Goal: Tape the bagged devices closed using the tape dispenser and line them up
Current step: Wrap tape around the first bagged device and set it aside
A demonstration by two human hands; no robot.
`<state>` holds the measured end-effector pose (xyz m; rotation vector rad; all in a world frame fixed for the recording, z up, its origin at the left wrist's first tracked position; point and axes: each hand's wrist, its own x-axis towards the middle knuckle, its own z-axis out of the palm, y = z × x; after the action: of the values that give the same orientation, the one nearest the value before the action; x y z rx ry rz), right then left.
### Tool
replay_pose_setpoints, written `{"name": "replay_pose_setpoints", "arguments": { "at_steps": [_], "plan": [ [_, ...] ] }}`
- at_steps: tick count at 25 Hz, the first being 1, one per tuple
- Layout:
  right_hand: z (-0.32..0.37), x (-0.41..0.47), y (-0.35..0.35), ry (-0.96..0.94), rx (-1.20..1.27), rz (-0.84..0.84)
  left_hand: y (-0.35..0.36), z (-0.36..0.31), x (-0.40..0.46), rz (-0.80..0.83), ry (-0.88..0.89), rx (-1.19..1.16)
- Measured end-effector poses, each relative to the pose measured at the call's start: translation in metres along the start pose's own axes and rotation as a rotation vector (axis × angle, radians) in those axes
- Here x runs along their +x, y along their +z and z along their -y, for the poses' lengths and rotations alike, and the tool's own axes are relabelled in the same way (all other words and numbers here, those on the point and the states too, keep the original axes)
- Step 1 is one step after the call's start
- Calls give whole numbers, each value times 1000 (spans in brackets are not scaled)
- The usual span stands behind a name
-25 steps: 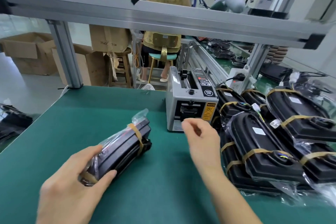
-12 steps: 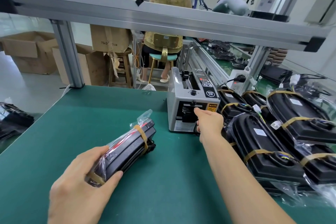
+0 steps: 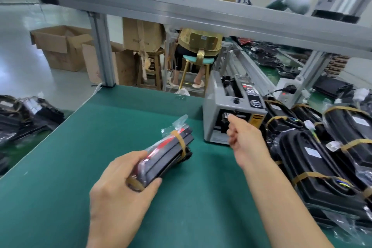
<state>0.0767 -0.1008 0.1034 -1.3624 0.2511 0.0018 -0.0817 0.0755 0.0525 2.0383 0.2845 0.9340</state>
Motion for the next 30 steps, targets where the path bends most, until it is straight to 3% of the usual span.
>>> {"name": "replay_pose_setpoints", "arguments": {
  "at_steps": [3, 5, 14, 30],
  "plan": [
    [-1, -56, 11, -131, -156, 488, 6, -8, -5, -56, -9, -11],
    [-7, -82, 19, -174, -271, 663, 6, -9, -6, -58, 1, -23],
    [-22, -100, 31, -276, -555, 603, 5, -8, -6, -49, 23, 24],
    [-23, -102, 38, -293, -691, 572, 5, -13, -6, -49, 41, 58]
  ]
}}
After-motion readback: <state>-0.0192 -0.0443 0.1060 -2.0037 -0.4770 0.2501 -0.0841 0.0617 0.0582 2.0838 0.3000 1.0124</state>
